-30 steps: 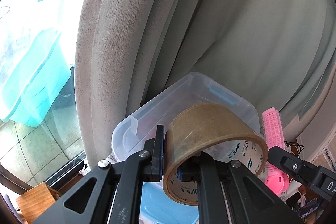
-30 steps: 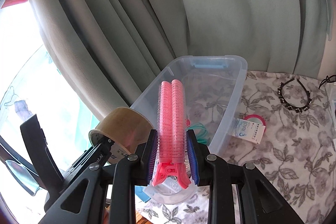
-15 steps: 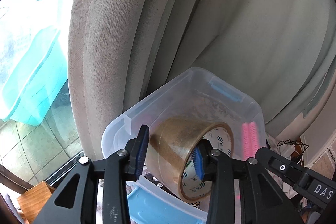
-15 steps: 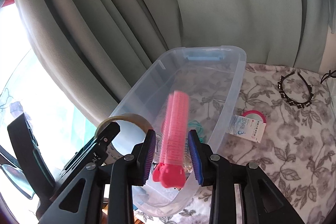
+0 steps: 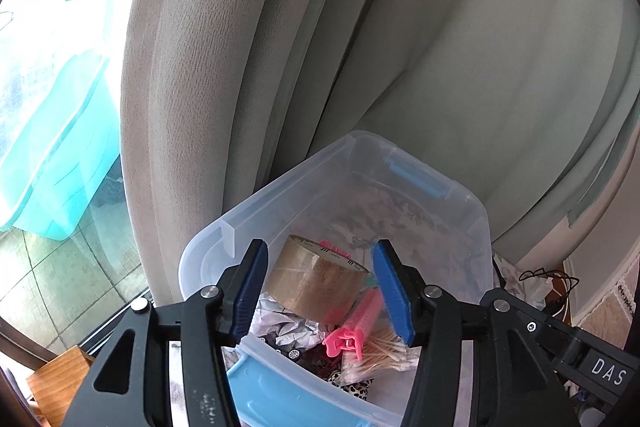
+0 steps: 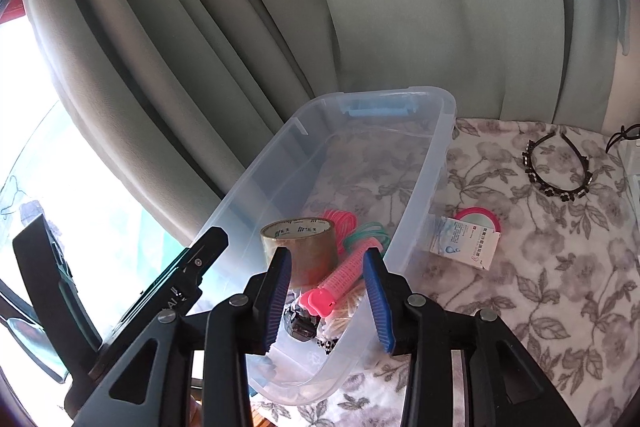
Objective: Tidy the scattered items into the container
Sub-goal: 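Open both tools to drop the tape roll and roller into the box, then withdraw both tools from the box toward the remaining table items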
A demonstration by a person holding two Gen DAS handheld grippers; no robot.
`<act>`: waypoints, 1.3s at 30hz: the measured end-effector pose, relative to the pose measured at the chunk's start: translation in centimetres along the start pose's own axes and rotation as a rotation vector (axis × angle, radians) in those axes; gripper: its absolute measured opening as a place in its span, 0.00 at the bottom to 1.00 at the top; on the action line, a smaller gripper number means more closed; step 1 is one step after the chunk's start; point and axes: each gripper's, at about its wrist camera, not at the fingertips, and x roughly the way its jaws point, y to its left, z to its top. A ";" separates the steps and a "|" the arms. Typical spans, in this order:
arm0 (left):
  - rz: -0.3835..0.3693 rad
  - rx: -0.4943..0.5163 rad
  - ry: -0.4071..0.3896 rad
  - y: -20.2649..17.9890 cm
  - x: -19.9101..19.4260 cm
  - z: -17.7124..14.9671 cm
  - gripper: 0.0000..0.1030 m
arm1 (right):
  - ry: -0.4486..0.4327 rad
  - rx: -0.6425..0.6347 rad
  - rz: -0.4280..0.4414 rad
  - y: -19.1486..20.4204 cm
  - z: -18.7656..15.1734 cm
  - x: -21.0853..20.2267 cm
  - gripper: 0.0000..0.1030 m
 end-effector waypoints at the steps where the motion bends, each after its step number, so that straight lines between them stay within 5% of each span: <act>1: 0.001 0.002 -0.006 -0.3 -0.4 -0.2 0.57 | -0.003 0.002 0.002 -0.1 0.0 -0.2 0.40; 21: -0.037 0.126 -0.084 -7.0 -6.8 -0.5 0.63 | -0.168 0.149 0.016 -5.9 -0.6 -8.0 0.40; 34: -0.155 0.347 -0.033 -16.8 -4.6 -3.5 0.71 | -0.257 0.320 -0.045 -15.5 -1.8 -12.1 0.39; 39: -0.104 0.391 0.026 -20.0 -0.8 -6.7 0.71 | -0.242 0.377 -0.074 -19.3 -2.8 -11.9 0.39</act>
